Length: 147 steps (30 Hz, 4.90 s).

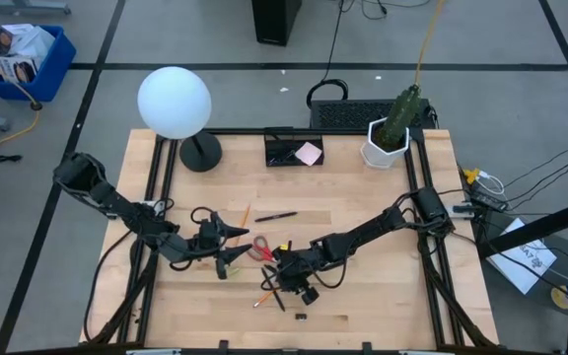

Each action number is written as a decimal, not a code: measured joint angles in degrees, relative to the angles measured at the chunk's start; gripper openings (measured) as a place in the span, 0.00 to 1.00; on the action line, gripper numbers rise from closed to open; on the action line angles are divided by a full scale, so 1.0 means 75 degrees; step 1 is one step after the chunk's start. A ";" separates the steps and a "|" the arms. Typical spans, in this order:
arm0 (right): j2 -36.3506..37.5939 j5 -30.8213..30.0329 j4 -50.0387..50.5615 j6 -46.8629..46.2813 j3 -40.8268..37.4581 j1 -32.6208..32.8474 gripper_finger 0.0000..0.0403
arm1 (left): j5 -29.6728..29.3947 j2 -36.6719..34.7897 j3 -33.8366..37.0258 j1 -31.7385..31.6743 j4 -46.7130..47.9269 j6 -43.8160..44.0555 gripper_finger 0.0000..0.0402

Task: Pick and place office supplies into organizer
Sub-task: Put the pencil into the desk organizer

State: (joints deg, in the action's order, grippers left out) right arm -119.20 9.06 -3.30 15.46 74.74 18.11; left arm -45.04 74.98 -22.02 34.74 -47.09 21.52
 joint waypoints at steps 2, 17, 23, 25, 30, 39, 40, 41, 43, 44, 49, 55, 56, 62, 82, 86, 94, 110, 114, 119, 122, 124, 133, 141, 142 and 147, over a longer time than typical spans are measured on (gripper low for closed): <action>0.0000 0.0000 0.0011 -0.0006 0.0000 -0.0013 0.34 | 0.0000 0.0000 0.0000 0.0000 -0.0003 0.0001 0.57; -0.0303 -0.0003 -0.0235 -0.0029 0.0006 -0.0073 0.12 | 0.0000 0.0000 0.0000 0.0000 0.0024 0.0035 0.57; -0.0303 -0.0046 -0.0240 -0.0026 0.0006 -0.0070 0.04 | 0.0001 0.0000 0.0000 -0.0009 0.0038 0.0016 0.57; -0.0300 -0.0358 -0.0281 -0.0120 0.0003 -0.0061 0.05 | 0.0003 0.0000 0.0000 -0.0017 0.0003 0.0008 0.57; -0.0029 -0.0897 -0.0154 -0.0266 -0.0015 -0.0074 0.06 | -0.0061 0.0000 0.0000 -0.0080 -0.0566 -0.0225 0.57; 0.0872 -0.1809 0.0221 -0.0710 -0.0112 -0.0055 0.04 | 0.0009 0.0003 -0.0003 -0.0242 -0.1871 -0.1308 0.57; 0.1016 -0.2099 0.0282 -0.0758 -0.0168 -0.0062 0.04 | 0.0010 0.0001 -0.0005 -0.0285 -0.2041 -0.1357 0.57; 0.1174 -0.2299 0.0289 -0.0828 -0.0252 -0.0070 0.04 | 0.0010 0.0000 -0.0006 -0.0344 -0.2201 -0.1394 0.57; 0.1571 -0.2465 0.0304 -0.0976 -0.0533 -0.0134 0.04 | 0.0071 0.0000 -0.0006 -0.0466 -0.2488 -0.1434 0.57; 0.1787 -0.2520 0.0268 -0.1052 -0.0706 -0.0170 0.04 | 0.0133 0.0000 -0.0006 -0.0551 -0.2608 -0.1434 0.57; 0.3150 -0.3139 -0.0453 -0.1463 -0.1852 -0.0311 0.04 | 0.0772 0.0003 -0.0148 -0.1060 -0.2729 -0.1199 0.57; 0.4737 -0.3413 -0.2067 -0.1884 -0.3489 -0.0518 0.04 | 0.0836 0.0193 -0.0489 -0.1551 -0.2143 -0.0841 0.57; 0.4897 -0.3411 -0.2293 -0.1977 -0.3694 -0.0573 0.04 | 0.0881 0.0285 -0.0546 -0.1607 -0.2141 -0.0806 0.57; 0.5349 -0.3406 -0.2493 -0.2243 -0.4257 -0.0887 0.04 | 0.1305 0.1495 -0.1395 -0.1828 -0.2094 -0.0673 0.57; 0.5346 -0.3366 -0.2548 -0.2316 -0.4261 -0.0965 0.04 | 0.1201 0.2366 -0.2223 -0.1922 -0.1745 -0.0822 0.55; 0.5345 -0.3367 -0.2577 -0.2316 -0.4261 -0.0951 0.04 | 0.1207 0.2366 -0.2221 -0.1951 -0.1720 -0.0829 0.44; 0.5348 -0.2996 -0.2621 -0.2377 -0.4258 -0.0953 0.04 | 0.1229 0.2366 -0.2221 -0.2025 -0.1673 -0.1027 0.13; 0.5353 -0.2011 -0.1583 -0.2585 -0.4243 -0.0772 0.26 | 0.1251 0.2319 -0.2221 -0.1821 -0.1513 -0.1213 0.05; 0.5351 -0.1993 -0.0648 -0.3226 -0.4243 -0.0725 0.31 | 0.1139 0.2308 -0.2221 -0.1810 -0.1513 -0.1248 0.05; 0.5351 -0.1996 0.0476 -0.3927 -0.4243 -0.0589 0.32 | 0.1142 0.2252 -0.2221 -0.1940 -0.1513 -0.1232 0.08; 0.5351 -0.1958 0.0803 -0.4243 -0.4385 -0.0449 0.31 | 0.1055 0.2091 -0.2221 -0.2107 -0.1484 -0.1503 0.06; 0.5350 -0.1959 0.0797 -0.4426 -0.4583 -0.0382 0.30 | 0.1054 0.1940 -0.2218 -0.2235 -0.1414 -0.1678 0.06; 0.5348 -0.1981 0.0326 -0.4949 -0.5404 -0.0300 0.29 | 0.1052 0.1020 -0.2218 -0.3181 -0.0902 -0.2375 0.07; 0.5348 -0.2003 -0.0367 -0.5116 -0.5944 -0.0300 0.29 | 0.1000 0.0557 -0.2333 -0.4427 0.0358 -0.1989 0.05; 0.5348 -0.2005 -0.0378 -0.5116 -0.5948 -0.0300 0.29 | 0.1019 0.0542 -0.2396 -0.4579 0.0544 -0.1957 0.06; 0.5348 -0.2014 -0.0422 -0.5116 -0.5948 -0.0306 0.29 | 0.1306 0.0487 -0.2863 -0.5395 0.1918 -0.1637 0.07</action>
State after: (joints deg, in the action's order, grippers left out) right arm -79.09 -6.05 -6.46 -22.92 30.13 15.81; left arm -35.24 78.63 -43.49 -5.72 -32.71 9.24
